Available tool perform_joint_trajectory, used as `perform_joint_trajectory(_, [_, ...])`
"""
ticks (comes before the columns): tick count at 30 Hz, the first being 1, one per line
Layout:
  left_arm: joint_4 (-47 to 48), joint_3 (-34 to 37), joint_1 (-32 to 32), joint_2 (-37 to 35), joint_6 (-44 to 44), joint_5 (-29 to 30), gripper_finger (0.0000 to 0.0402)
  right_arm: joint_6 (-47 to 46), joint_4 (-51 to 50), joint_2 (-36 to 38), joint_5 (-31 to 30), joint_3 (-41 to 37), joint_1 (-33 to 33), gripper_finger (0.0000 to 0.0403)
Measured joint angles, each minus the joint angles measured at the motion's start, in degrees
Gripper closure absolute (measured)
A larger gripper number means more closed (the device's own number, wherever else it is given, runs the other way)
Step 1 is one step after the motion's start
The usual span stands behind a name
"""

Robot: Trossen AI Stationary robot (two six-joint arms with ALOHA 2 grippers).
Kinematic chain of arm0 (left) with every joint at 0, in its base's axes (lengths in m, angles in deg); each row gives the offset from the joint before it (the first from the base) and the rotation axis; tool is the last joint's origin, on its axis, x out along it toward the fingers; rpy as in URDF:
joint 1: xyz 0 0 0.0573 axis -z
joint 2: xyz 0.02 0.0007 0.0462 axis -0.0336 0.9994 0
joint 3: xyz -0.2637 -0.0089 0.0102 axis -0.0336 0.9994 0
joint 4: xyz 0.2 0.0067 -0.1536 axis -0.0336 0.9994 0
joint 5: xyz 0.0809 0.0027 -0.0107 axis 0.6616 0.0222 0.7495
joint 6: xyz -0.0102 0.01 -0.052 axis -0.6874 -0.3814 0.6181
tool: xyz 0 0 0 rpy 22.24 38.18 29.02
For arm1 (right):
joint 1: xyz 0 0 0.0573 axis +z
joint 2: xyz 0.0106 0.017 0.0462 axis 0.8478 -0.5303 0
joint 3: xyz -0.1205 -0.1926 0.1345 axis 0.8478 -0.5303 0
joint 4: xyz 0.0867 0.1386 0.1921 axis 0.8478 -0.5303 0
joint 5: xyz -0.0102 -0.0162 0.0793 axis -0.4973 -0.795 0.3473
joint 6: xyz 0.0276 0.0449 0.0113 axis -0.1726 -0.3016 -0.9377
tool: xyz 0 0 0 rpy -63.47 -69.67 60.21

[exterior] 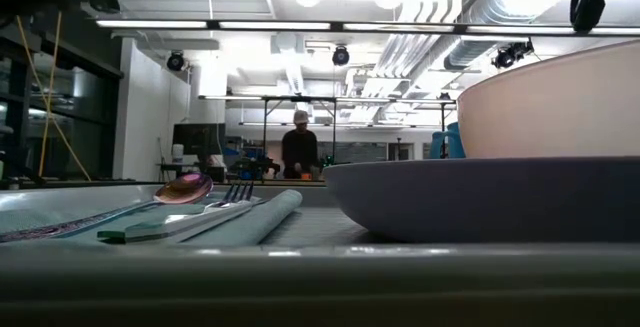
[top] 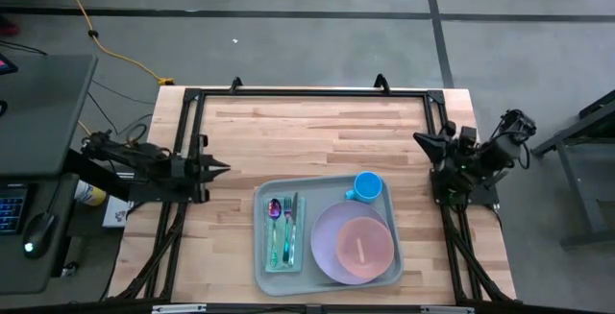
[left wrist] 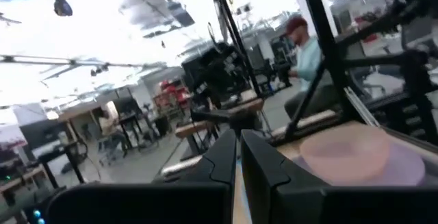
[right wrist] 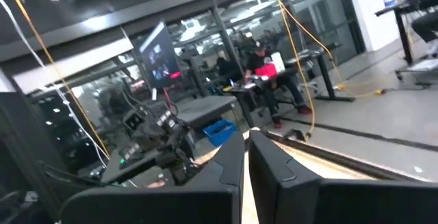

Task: Set up tray
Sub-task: Return to Home Position

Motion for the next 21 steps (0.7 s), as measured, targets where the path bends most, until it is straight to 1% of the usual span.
perform_joint_trajectory(4, [-1.3,0.4,-0.1,0.9,0.0,0.0,0.0346,2.1,0.1,2.9,4.3,-1.0,-3.0,0.0403])
perform_joint_trajectory(6, [-2.8,0.4,-1.3,1.7,-0.7,-1.2,0.0346,2.9,-0.1,4.4,7.2,-1.8,-4.9,0.0403])
perform_joint_trajectory(12, [-8.2,0.4,-9.0,6.8,-0.3,-11.1,0.0346,1.7,0.0,8.3,13.8,-5.0,-10.0,0.0403])
perform_joint_trajectory(18, [-13.1,0.4,-18.4,15.9,2.4,-21.2,0.0346,1.2,-0.2,9.0,16.8,-7.9,-13.8,0.0403])
perform_joint_trajectory(21, [-17.1,0.4,-22.6,18.5,2.0,-26.1,0.0346,1.2,-0.2,9.0,17.3,-9.0,-15.2,0.0403])
